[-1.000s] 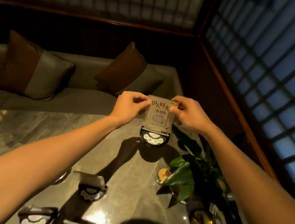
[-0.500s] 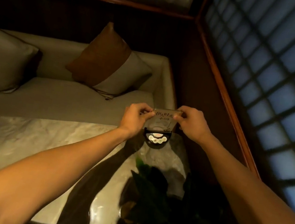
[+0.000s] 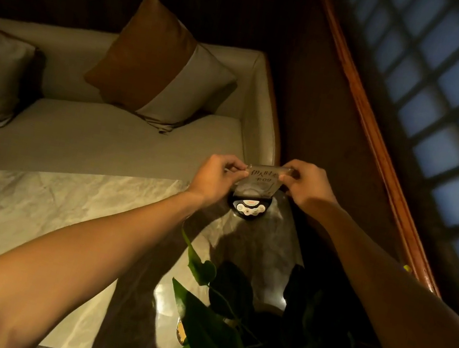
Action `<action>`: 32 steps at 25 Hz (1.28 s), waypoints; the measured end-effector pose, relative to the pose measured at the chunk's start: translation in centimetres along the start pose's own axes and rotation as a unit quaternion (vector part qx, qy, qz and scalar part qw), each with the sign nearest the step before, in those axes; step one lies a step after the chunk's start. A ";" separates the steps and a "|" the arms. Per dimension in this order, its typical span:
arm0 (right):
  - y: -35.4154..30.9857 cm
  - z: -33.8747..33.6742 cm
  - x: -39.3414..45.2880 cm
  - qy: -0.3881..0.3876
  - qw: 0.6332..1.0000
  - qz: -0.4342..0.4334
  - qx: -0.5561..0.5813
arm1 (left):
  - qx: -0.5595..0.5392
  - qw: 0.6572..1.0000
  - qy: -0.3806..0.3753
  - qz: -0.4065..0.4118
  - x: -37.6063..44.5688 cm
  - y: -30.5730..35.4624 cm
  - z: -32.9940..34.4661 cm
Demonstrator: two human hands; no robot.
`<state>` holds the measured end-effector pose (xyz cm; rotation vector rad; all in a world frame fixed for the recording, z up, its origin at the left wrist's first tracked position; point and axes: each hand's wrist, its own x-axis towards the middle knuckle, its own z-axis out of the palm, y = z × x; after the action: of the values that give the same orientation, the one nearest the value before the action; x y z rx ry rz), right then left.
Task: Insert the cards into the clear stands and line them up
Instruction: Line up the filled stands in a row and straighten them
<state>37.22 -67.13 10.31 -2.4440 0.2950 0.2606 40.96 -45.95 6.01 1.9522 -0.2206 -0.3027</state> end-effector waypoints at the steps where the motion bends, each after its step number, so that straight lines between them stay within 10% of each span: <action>1: 0.1 -0.1 0.1 -0.004 1.000 0.000 0.001 | -0.003 1.000 -0.004 0.001 0.1 0.1 0.0; 32: -1.4 -1.8 -2.0 -0.020 0.998 0.049 -0.022 | 0.083 0.993 -0.065 -0.058 -3.2 2.5 -6.0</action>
<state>35.92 -66.92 12.97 -2.4679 0.3967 0.3626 39.72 -40.73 10.86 2.1172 -0.2222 -0.5025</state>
